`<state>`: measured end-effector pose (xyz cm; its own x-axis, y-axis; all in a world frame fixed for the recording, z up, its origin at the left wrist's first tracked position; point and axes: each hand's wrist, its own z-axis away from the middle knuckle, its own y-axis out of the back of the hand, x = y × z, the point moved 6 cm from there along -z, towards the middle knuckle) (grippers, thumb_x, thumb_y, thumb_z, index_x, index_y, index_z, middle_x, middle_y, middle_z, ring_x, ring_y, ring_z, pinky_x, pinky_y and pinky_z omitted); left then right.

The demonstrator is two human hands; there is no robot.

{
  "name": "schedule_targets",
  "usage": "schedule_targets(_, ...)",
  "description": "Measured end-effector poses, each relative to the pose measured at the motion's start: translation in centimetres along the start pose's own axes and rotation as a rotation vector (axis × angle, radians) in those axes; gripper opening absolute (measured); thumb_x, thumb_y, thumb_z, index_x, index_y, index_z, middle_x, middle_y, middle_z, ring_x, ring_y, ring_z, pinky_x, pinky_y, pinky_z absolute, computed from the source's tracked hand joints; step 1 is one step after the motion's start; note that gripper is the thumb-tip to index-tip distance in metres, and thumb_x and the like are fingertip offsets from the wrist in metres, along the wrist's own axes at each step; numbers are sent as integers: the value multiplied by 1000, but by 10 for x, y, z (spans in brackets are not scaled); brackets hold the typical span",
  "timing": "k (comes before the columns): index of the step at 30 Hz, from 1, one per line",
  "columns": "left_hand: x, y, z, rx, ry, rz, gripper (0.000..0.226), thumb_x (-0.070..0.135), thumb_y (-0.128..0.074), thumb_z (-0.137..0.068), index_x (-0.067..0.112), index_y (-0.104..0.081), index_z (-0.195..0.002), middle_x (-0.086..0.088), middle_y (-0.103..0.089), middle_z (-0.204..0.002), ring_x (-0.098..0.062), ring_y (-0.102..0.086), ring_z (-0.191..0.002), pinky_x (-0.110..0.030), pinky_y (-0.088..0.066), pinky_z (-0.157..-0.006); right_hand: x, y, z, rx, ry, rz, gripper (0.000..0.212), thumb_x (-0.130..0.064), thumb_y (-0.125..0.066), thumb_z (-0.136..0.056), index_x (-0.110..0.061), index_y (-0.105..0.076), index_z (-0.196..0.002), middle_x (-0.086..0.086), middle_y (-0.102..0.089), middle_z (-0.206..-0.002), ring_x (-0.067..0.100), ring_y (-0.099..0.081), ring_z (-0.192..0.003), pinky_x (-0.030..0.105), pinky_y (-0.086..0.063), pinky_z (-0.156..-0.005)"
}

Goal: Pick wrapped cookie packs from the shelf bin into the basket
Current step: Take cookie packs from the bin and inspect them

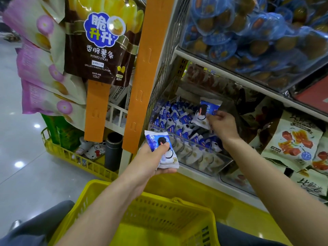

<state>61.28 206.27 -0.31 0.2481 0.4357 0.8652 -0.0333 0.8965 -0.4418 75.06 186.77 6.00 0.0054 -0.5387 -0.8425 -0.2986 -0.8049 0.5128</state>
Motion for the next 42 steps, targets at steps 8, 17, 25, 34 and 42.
schedule_targets(8, -1, -1, -1, -23, -16, -29, 29, 21, -53, -93, 15, -52, -121, -11, -66, -107, -25, -69, -86, -31, -59, -66, 26, -18, -12, -150, 55, 376, 43, -25, -67, -84, -5, -55, -121, -1, -62, -80, 4, -54, -67, 10, -41, -58)
schedule_targets(17, -6, -3, -8, -17, 11, -44, 27, 23, -55, -92, 15, -53, -118, -9, -68, -102, -21, -71, -80, -34, -59, -70, 18, -22, -17, -401, -44, 707, 32, -28, -65, -86, -15, -49, -61, 2, -52, -61, 12, -49, -55, 24, -40, -52)
schedule_targets(25, -9, 0, -7, -5, 39, -88, 31, 26, -56, -91, 17, -51, -120, -9, -68, -102, -21, -71, -81, -34, -59, -72, 13, -36, -20, -515, -193, 689, 21, -19, -61, -88, -10, -54, -70, 5, -58, -64, 8, -56, -45, 16, -43, -37)
schedule_targets(34, -5, -1, -7, 10, 39, -82, 28, 24, -55, -92, 15, -52, -118, -9, -68, -102, -23, -70, -84, -35, -59, -75, 17, -49, -23, -395, -78, 555, 38, -29, -66, -84, 1, -64, -108, 14, -63, -109, 21, -56, -93, 33, -45, -87)
schedule_targets(42, -8, -6, -6, -2, 29, -134, 30, 23, -55, -92, 17, -50, -121, -9, -67, -104, -25, -70, -87, -33, -59, -72, 25, -47, -23, -469, -59, 516, 45, -32, -58, -89, 6, -61, -114, 25, -56, -124, 32, -58, -101, 33, -44, -82)
